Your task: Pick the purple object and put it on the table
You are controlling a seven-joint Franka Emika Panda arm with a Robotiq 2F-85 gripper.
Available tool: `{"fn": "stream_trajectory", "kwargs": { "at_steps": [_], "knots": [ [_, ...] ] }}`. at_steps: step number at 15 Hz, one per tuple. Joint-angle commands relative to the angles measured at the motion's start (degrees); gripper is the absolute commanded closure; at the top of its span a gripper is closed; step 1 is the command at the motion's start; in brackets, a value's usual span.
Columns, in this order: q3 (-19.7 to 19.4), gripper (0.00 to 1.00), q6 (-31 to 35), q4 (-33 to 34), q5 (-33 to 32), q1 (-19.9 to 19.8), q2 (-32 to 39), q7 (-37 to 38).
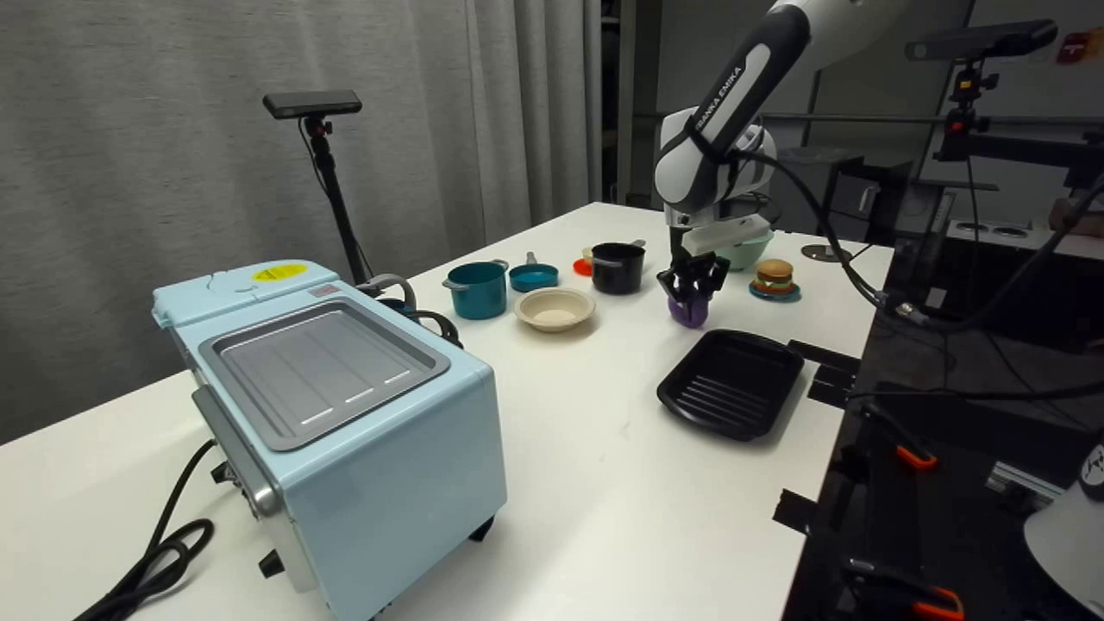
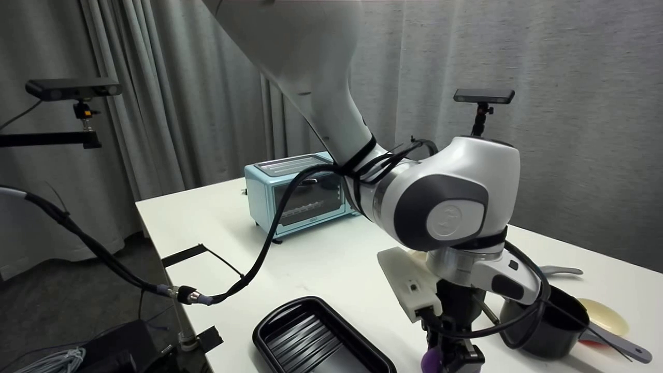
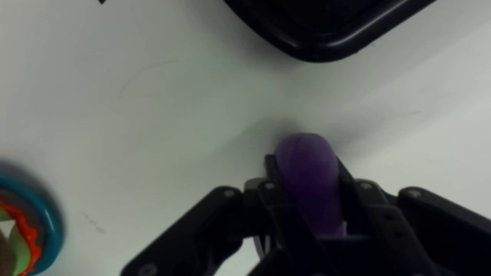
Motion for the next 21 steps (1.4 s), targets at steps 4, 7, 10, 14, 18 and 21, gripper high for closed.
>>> {"fn": "stream_trajectory", "kwargs": {
  "at_steps": [4, 7, 10, 14, 18, 21],
  "knots": [
    [-1.53, 0.12, -1.26, -0.64, -1.25, 0.15, -5.16, 0.51],
    [-1.64, 0.0, -1.21, -1.12, -1.04, -0.05, -8.87, 0.37],
    [-1.62, 0.0, -1.32, -1.48, -0.98, -0.33, -12.26, 0.33],
    [-1.43, 0.0, -1.62, -1.69, -0.65, -0.77, -15.45, 0.37],
    [-0.97, 0.0, -0.76, -0.25, -0.14, -0.98, -14.19, 0.18],
    [-0.97, 0.0, -0.81, -0.64, -0.14, -0.99, -14.46, 0.18]
  ]
}}
